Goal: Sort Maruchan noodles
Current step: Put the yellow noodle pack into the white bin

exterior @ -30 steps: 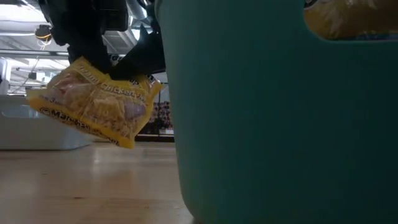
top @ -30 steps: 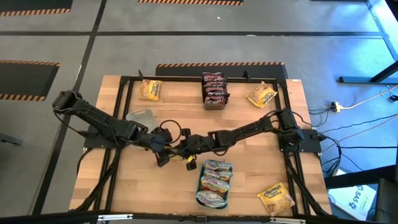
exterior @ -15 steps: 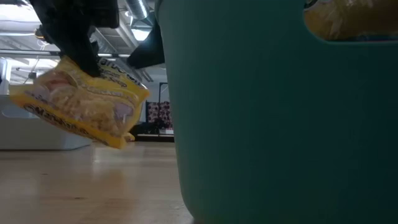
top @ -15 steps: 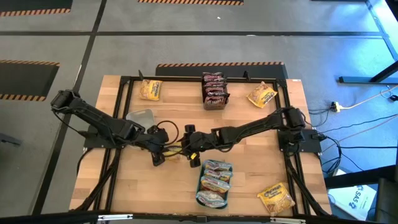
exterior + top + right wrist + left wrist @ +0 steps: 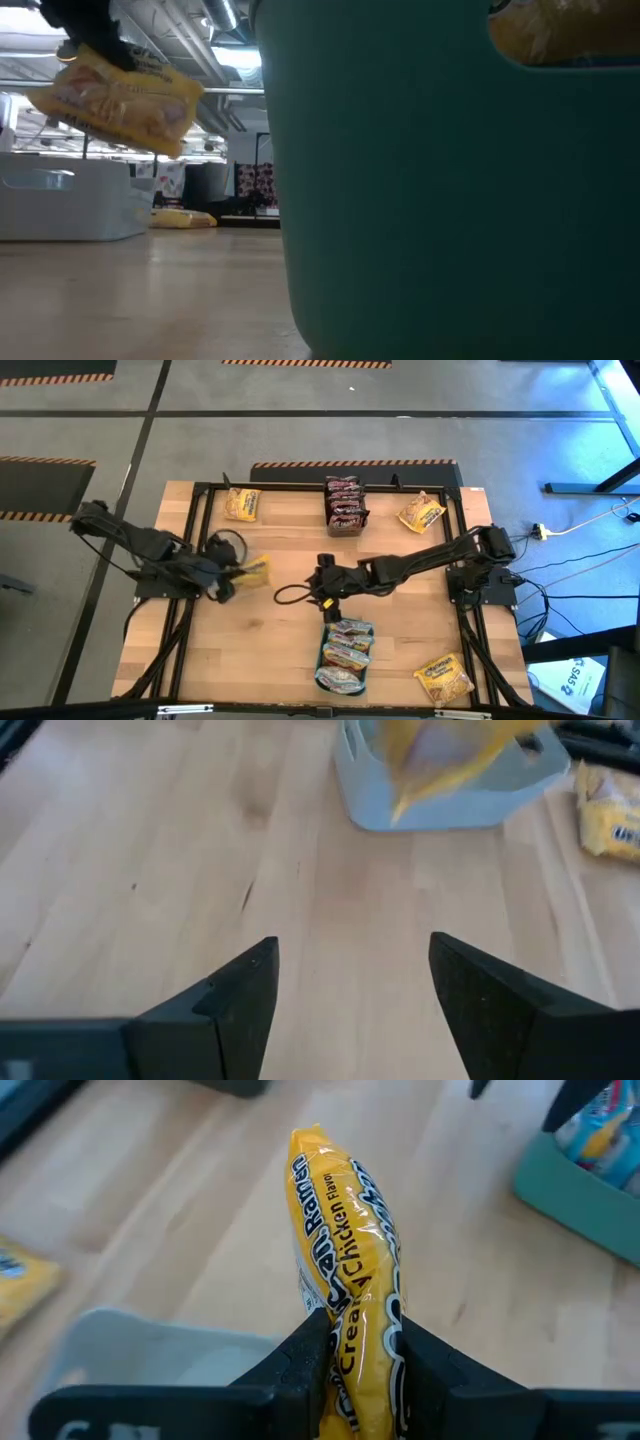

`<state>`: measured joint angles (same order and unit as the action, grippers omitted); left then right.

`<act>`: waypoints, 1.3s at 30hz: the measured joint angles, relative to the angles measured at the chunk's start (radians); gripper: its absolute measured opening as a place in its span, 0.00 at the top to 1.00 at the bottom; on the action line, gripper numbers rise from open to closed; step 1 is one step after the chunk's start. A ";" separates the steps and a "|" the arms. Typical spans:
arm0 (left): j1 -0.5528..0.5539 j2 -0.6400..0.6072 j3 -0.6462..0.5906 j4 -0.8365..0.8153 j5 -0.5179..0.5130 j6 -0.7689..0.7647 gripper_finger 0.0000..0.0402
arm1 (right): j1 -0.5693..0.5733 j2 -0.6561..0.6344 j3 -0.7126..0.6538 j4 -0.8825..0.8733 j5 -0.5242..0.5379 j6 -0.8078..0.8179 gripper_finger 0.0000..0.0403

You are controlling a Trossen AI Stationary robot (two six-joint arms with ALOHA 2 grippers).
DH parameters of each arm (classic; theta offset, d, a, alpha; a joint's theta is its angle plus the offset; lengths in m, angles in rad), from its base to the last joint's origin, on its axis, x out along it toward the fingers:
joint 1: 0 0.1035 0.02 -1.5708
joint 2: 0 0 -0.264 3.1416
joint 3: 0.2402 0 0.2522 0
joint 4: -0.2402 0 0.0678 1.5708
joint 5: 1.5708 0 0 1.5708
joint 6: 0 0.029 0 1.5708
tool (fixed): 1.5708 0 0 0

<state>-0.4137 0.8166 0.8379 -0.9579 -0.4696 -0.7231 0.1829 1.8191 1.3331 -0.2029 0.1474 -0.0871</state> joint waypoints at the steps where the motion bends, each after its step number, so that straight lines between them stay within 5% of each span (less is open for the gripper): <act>1: 0.000 -0.028 0.000 -0.031 -0.010 0.000 0.81 | 0.000 0.000 -0.011 0.009 0.000 0.007 0.40; 15: 0.019 -0.250 0.005 -0.471 -0.188 0.023 0.81 | 0.000 0.003 -0.086 0.135 -0.010 0.061 0.40; 28: 0.027 -0.229 -0.097 -0.426 -0.252 0.099 0.81 | 0.000 0.003 -0.086 0.169 -0.043 0.057 0.40; 39: 0.191 -0.173 -0.096 -0.389 -0.228 0.095 0.81 | 0.000 0.003 -0.086 0.196 -0.062 0.036 0.40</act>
<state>-0.2223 0.6434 0.7418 -1.3471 -0.6978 -0.6279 0.1829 1.8225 1.2472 -0.0066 0.0856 -0.0511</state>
